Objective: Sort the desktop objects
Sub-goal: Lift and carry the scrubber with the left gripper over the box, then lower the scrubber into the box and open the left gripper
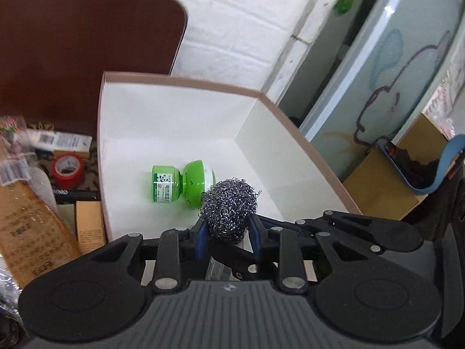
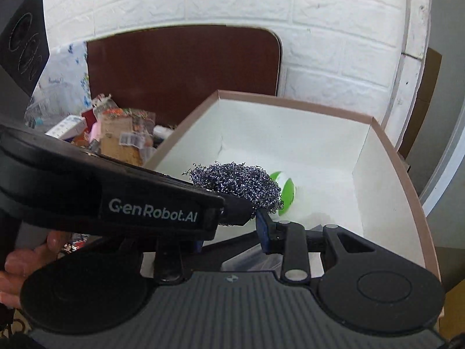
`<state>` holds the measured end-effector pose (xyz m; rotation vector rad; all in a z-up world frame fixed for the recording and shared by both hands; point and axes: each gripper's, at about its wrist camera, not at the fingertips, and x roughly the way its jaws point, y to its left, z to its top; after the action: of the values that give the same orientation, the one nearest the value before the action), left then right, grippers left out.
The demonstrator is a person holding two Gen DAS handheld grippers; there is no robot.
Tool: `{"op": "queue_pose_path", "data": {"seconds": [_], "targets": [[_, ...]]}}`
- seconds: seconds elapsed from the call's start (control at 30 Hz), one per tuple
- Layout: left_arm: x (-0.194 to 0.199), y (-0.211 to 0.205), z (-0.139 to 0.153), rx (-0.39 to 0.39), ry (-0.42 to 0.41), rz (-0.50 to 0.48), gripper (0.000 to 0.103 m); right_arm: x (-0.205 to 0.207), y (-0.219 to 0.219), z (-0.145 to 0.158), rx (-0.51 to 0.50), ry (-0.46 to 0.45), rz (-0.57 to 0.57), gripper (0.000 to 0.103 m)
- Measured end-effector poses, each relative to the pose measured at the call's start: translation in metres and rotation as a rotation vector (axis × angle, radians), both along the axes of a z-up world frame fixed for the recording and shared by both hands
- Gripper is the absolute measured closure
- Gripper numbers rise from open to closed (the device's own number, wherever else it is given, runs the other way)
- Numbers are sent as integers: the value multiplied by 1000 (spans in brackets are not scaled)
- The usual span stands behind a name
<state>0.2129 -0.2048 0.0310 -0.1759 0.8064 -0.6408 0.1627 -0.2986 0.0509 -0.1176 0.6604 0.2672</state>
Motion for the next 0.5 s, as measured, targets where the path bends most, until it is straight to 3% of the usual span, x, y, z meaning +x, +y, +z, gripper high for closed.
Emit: {"op": "queue_pose_path", "data": {"seconds": [0.2, 0.5], "targets": [[20, -14, -4, 74, 18, -8, 74, 32, -2, -5, -44, 114, 23, 68], [49, -22, -12, 70, 119, 1, 75, 65, -10, -15, -28, 264, 5, 68]]}}
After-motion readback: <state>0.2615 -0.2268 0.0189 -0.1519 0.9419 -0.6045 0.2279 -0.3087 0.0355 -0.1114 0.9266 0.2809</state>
